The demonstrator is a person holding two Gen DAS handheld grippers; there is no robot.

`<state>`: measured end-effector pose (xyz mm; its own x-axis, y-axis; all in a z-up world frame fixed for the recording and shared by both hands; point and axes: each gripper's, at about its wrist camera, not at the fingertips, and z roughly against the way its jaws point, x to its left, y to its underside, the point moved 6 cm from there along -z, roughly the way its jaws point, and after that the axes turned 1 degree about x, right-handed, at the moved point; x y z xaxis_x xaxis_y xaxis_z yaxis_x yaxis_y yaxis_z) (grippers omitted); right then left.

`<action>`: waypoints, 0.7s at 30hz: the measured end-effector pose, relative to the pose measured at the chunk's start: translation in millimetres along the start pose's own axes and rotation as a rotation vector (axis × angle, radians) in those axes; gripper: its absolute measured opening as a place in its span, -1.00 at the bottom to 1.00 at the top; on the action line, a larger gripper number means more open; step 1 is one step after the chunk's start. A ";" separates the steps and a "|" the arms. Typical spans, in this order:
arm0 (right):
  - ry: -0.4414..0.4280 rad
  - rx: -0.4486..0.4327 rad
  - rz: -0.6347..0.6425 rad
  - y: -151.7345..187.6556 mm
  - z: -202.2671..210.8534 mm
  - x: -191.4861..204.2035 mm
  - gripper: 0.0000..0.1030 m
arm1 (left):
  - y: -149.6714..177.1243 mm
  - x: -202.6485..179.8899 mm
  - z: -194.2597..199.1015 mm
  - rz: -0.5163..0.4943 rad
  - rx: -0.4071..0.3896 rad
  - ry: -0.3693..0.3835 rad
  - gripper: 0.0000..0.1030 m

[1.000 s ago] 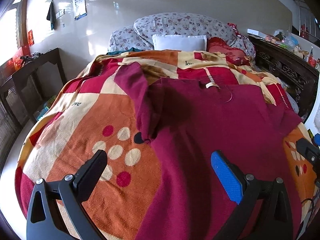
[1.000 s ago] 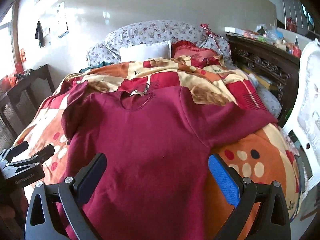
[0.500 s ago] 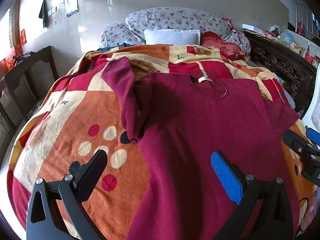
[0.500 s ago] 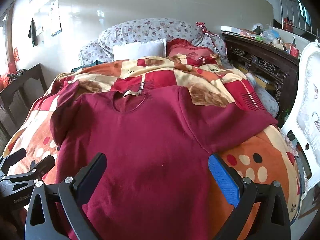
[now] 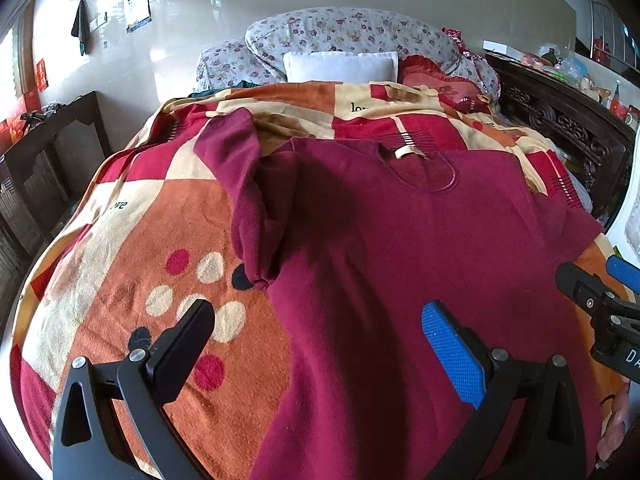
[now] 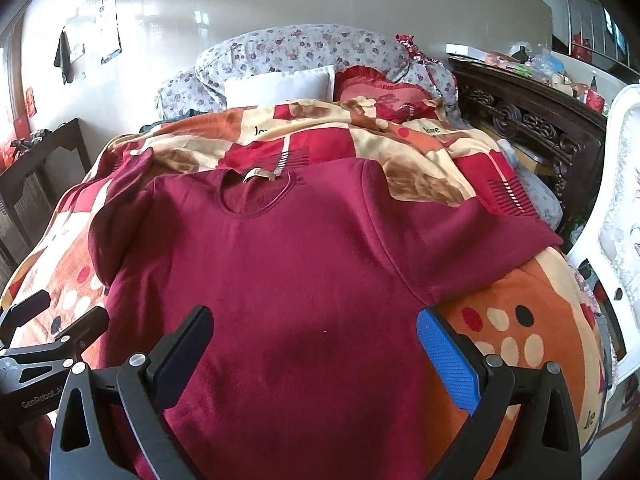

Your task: Fold small clothes

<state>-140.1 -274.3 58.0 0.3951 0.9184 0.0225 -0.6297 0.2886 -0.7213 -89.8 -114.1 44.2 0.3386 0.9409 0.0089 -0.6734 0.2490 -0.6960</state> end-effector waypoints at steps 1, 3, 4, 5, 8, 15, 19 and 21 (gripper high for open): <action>0.000 0.004 0.004 -0.2 -2.3 1.0 1.00 | -0.1 1.2 -1.1 0.004 0.001 0.000 1.00; -0.002 0.008 0.007 0.0 -5.4 2.8 1.00 | -0.8 3.1 -3.2 0.012 0.006 0.002 1.00; -0.003 0.011 0.008 0.0 -7.2 3.8 1.00 | -1.2 4.1 -4.2 0.014 0.008 0.002 1.00; -0.003 0.012 0.009 0.1 -8.4 5.0 1.00 | -1.4 4.7 -5.2 0.015 0.009 0.000 1.00; -0.004 0.016 0.010 0.5 -12.3 6.7 1.00 | -2.3 6.7 -7.5 0.014 0.009 -0.006 1.00; -0.002 0.028 0.009 1.2 -19.3 7.9 1.00 | -1.8 9.5 -14.3 0.018 0.020 -0.004 1.00; -0.001 0.035 0.005 0.8 -23.1 7.6 1.00 | -2.8 10.4 -16.8 0.021 0.022 -0.001 1.00; 0.000 0.035 0.005 0.8 -24.2 8.0 1.00 | -2.7 10.3 -16.8 0.020 0.022 -0.001 1.00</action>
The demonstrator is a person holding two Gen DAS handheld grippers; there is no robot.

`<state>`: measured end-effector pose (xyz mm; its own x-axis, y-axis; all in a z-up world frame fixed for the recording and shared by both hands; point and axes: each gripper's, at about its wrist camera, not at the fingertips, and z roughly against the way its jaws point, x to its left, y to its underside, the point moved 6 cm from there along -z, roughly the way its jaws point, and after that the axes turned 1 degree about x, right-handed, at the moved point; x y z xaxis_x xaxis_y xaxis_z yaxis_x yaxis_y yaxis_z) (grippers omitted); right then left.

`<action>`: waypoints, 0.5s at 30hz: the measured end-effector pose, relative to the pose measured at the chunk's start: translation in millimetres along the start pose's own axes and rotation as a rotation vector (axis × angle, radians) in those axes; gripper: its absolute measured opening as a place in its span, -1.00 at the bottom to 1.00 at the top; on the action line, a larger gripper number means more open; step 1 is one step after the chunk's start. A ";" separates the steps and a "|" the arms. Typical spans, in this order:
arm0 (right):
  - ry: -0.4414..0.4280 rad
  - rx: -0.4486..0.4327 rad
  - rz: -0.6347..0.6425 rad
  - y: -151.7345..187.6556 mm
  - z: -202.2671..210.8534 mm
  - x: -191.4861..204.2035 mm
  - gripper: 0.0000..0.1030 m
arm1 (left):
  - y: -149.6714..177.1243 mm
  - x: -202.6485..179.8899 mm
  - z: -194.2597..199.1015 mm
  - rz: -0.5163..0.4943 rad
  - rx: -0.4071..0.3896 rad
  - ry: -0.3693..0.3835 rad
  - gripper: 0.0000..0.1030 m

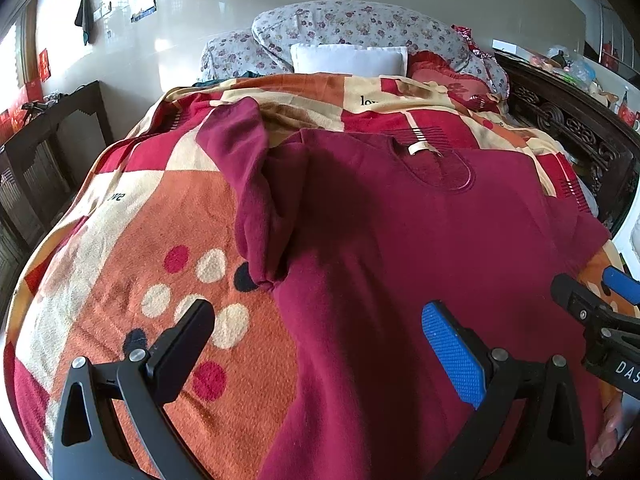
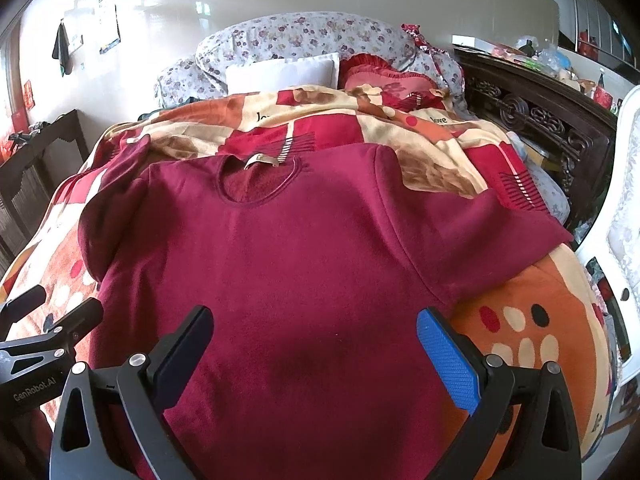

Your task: Fold small clothes

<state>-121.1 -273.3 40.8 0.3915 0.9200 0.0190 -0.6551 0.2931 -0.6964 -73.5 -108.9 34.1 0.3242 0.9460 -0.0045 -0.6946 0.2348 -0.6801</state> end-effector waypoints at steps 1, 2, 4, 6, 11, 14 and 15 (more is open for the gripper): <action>0.000 0.001 0.001 -0.3 -1.0 0.5 1.00 | -0.1 0.0 -0.7 0.000 0.001 -0.001 1.00; 0.000 0.000 0.000 -0.1 -0.9 0.4 1.00 | 0.2 0.7 -0.8 -0.002 0.002 -0.001 1.00; -0.001 0.004 0.005 -0.5 -3.7 2.4 1.00 | -0.3 1.8 -3.2 0.000 0.006 -0.003 1.00; -0.004 0.008 0.009 -0.6 -6.9 4.8 1.00 | -0.9 4.0 -5.7 0.006 0.010 -0.004 1.00; -0.007 0.018 0.022 -1.3 -14.1 12.0 1.00 | -2.5 9.3 -11.5 0.018 0.018 -0.006 1.00; -0.008 0.022 0.027 -1.5 -17.6 14.8 1.00 | -3.5 10.7 -14.1 0.021 0.020 -0.006 1.00; -0.008 0.023 0.028 -1.4 -18.4 15.4 1.00 | -3.6 11.0 -14.1 0.021 0.020 -0.005 1.00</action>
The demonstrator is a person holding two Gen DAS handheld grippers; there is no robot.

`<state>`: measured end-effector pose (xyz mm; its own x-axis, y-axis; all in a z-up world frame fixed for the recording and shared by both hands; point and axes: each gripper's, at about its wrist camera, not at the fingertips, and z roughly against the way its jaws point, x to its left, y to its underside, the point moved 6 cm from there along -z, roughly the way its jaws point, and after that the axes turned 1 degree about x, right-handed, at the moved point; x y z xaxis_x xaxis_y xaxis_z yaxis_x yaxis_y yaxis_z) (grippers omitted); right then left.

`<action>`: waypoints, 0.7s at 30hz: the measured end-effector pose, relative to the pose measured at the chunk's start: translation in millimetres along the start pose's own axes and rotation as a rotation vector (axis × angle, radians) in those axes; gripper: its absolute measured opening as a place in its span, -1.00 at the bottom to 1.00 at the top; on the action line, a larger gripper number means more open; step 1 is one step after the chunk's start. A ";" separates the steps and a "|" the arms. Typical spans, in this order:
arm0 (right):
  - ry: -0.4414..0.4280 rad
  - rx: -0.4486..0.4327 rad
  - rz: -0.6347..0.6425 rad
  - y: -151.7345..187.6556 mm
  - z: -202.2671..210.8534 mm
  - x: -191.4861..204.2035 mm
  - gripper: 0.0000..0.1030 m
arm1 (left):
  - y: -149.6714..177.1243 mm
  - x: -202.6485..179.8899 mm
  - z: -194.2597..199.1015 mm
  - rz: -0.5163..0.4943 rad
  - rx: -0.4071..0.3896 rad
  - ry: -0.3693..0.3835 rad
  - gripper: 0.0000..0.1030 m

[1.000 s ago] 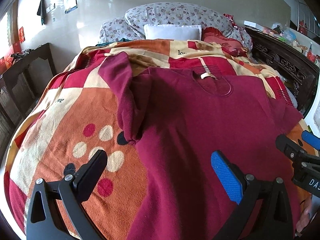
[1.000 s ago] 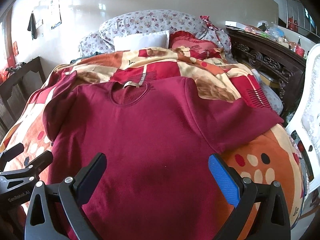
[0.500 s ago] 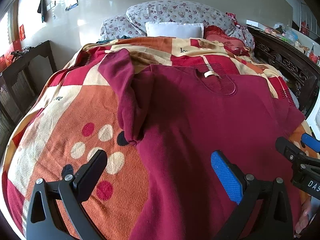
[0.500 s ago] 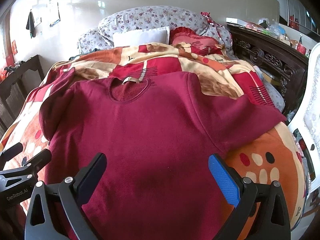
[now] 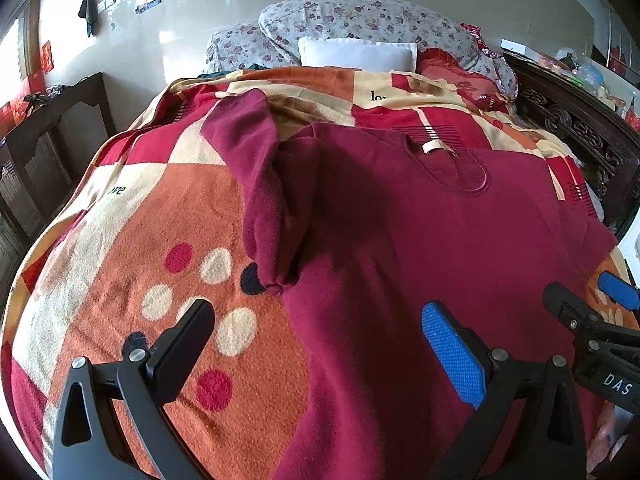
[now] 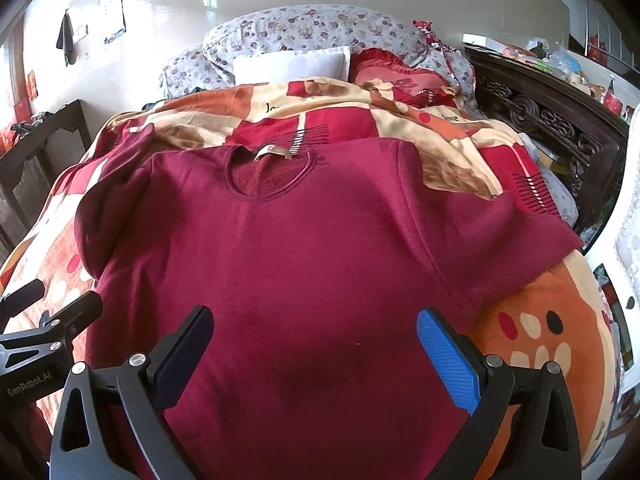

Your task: Fold small clothes

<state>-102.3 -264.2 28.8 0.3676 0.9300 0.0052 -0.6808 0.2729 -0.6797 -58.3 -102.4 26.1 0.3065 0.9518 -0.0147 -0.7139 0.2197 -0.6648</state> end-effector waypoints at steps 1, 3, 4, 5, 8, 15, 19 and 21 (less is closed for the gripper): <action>0.000 0.003 0.001 0.1 -1.8 0.7 1.00 | -0.1 0.1 -0.6 -0.001 0.001 0.001 1.00; -0.001 0.009 0.001 0.0 -4.6 1.4 1.00 | -0.6 1.5 -1.8 -0.003 0.002 0.001 1.00; -0.002 0.012 0.002 -0.2 -6.3 2.1 1.00 | -1.6 3.1 -2.8 -0.003 0.004 0.001 1.00; -0.004 0.015 0.005 -0.4 -8.0 3.2 1.00 | -2.5 5.2 -3.9 -0.001 0.005 0.002 1.00; -0.018 0.025 0.011 -1.1 -14.4 7.7 1.00 | -8.7 16.9 -6.5 0.015 0.015 0.003 1.00; -0.049 0.034 0.030 -6.1 -28.2 21.2 1.00 | -52.0 72.3 -19.8 0.091 0.006 -0.079 1.00; -0.058 0.035 0.056 -12.3 -37.1 32.0 1.00 | -88.0 97.7 -36.8 0.131 0.007 -0.110 1.00; -0.065 0.030 0.056 -15.5 -40.7 35.4 1.00 | -111.0 105.2 -48.6 0.141 0.002 -0.124 1.00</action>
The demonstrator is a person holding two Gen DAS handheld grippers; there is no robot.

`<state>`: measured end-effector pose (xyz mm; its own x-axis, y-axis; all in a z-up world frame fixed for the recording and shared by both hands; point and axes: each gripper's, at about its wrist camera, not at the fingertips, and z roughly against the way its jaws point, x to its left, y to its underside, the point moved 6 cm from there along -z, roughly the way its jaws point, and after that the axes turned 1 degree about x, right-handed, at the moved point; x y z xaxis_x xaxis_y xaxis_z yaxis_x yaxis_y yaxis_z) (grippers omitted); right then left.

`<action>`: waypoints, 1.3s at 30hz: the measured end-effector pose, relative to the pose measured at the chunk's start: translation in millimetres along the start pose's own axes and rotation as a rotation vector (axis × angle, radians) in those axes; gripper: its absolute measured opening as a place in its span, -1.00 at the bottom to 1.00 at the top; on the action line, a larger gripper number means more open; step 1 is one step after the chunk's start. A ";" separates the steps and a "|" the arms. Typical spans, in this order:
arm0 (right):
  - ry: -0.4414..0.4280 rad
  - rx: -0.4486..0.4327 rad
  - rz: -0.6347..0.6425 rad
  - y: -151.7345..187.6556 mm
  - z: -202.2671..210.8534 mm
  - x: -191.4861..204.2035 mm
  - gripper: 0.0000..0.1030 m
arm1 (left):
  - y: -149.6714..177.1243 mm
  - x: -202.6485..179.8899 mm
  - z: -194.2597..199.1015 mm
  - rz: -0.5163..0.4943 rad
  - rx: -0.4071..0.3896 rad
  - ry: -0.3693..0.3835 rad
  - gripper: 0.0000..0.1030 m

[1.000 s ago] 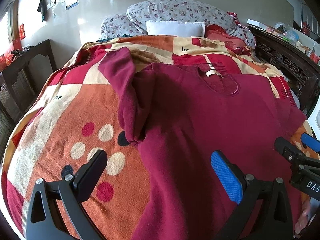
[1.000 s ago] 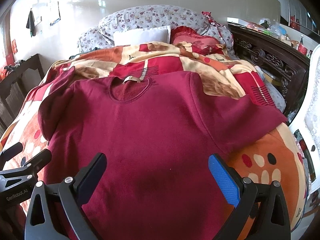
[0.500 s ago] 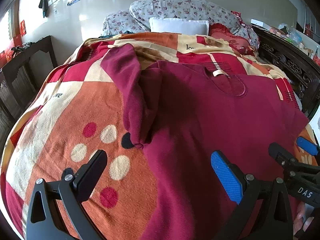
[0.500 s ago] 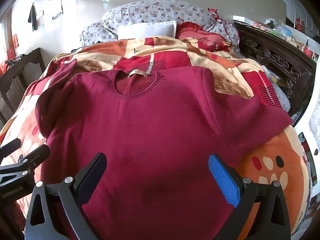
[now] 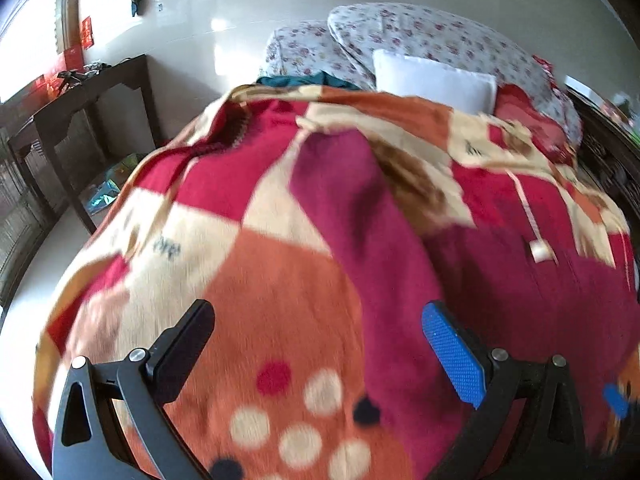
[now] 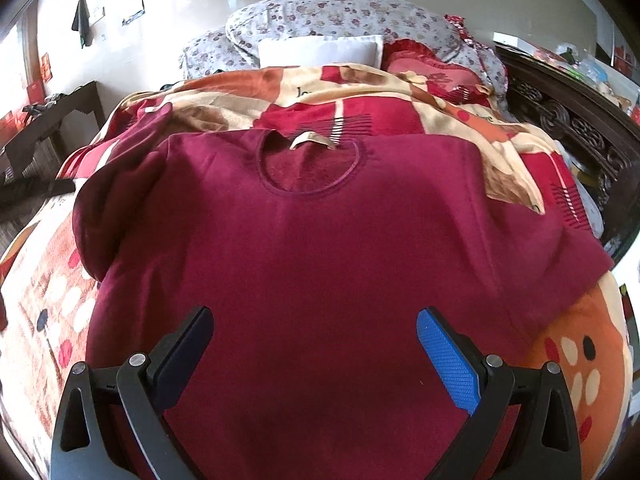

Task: Fold small clothes
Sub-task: 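Grasp the sweatshirt sleeve with the left gripper and lift it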

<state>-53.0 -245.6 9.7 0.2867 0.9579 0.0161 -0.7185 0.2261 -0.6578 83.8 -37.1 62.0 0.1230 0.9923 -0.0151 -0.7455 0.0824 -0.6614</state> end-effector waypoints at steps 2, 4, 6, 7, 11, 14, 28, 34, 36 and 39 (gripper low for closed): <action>-0.010 -0.007 -0.004 -2.7 -2.9 1.0 1.00 | -19.5 -2.1 -13.7 0.001 0.008 -0.011 1.00; -0.020 -0.018 -0.013 -5.2 -5.9 2.0 1.00 | -36.2 -8.0 -30.6 -0.009 0.032 -0.012 1.00; -0.032 -0.032 -0.023 -6.5 -6.8 2.1 1.00 | -51.8 -14.5 -49.1 -0.019 0.057 -0.024 1.00; -0.040 -0.038 -0.027 -6.6 -7.3 2.0 1.00 | -60.3 -17.0 -58.4 -0.022 0.063 -0.032 1.00; -0.064 -0.043 -0.030 -6.2 -11.4 2.2 1.00 | -88.7 -25.0 -96.1 -0.027 0.076 -0.095 1.00; -0.083 -0.033 -0.033 -3.7 -17.9 2.9 1.00 | -98.1 -28.9 -121.7 -0.031 0.109 -0.119 1.00; -0.116 -0.016 -0.042 1.4 -23.4 2.6 1.00 | -109.0 8.5 -96.9 0.032 0.043 -0.066 -0.77; -0.106 -0.052 -0.073 -4.2 -0.4 -7.2 1.00 | -113.6 33.9 9.5 0.014 -0.096 0.015 -0.77; -0.103 -0.061 -0.086 -5.5 8.1 -11.7 1.00 | -113.0 34.6 41.5 -0.007 -0.134 0.047 -0.77; -0.102 -0.073 -0.106 -6.2 20.3 -19.5 1.00 | -111.3 27.0 89.2 -0.046 -0.185 0.093 -0.77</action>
<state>-67.0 -262.0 28.8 0.2897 0.9433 0.1621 -0.6389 0.3167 -0.7011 111.6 -11.2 202.1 0.2209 0.9743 -0.0451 -0.6057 0.1008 -0.7893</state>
